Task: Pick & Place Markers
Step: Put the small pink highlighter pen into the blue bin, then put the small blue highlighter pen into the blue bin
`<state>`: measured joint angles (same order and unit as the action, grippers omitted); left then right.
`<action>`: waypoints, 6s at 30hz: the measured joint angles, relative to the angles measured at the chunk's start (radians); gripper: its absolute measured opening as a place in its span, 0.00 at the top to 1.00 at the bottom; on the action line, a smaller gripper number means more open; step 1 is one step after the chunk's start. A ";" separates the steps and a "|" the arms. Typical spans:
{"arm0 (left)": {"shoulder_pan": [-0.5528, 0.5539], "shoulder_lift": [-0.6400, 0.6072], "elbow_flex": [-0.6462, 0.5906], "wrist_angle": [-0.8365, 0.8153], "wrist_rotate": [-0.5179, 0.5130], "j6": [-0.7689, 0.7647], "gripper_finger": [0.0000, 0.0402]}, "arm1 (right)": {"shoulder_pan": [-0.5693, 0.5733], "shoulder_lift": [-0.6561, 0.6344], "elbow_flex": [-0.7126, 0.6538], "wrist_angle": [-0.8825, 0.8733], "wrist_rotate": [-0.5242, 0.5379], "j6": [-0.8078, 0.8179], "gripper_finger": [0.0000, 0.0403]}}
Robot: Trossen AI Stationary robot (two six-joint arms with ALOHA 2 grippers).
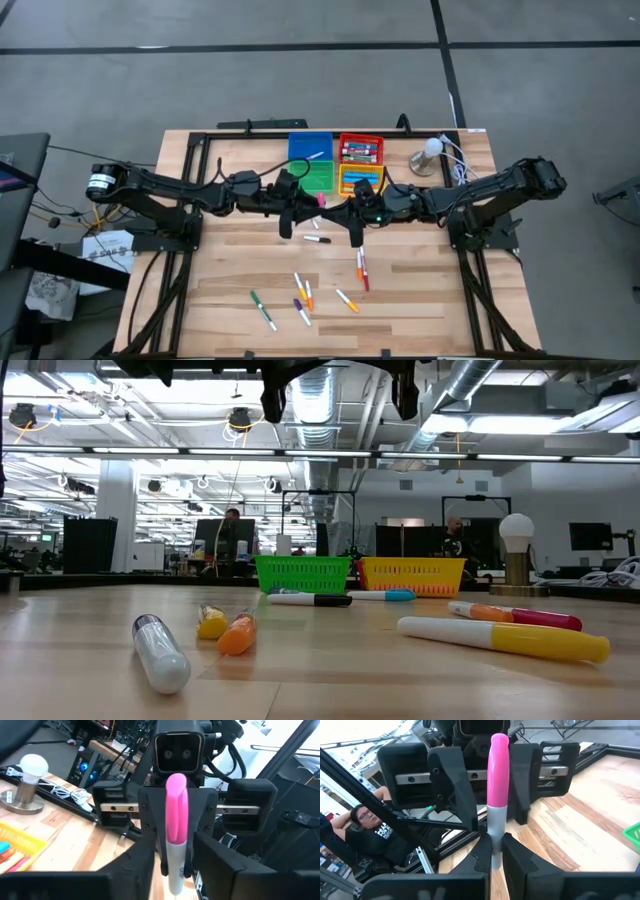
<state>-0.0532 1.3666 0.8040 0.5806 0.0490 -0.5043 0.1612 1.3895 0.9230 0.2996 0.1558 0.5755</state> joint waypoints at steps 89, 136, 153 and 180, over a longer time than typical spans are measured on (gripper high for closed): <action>0.732 0.639 0.600 -0.810 0.263 0.858 0.90 | -0.006 -0.567 -0.117 -0.834 0.415 -0.052 0.69; 0.679 0.441 0.593 -0.849 0.232 0.740 0.64 | -0.006 -0.568 -0.117 -0.830 0.447 -0.058 0.69; 0.279 -0.073 0.416 -0.821 0.003 0.499 0.71 | -0.006 -0.568 -0.117 -0.815 0.447 -0.060 0.69; -0.119 -0.156 -0.065 -0.383 -0.191 0.132 0.72 | -0.006 -0.544 -0.117 -0.722 0.321 -0.084 0.69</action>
<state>-0.1721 1.2102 0.7393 0.1973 -0.1418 -0.3719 0.1556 0.8459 0.8062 -0.4222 0.4773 0.4917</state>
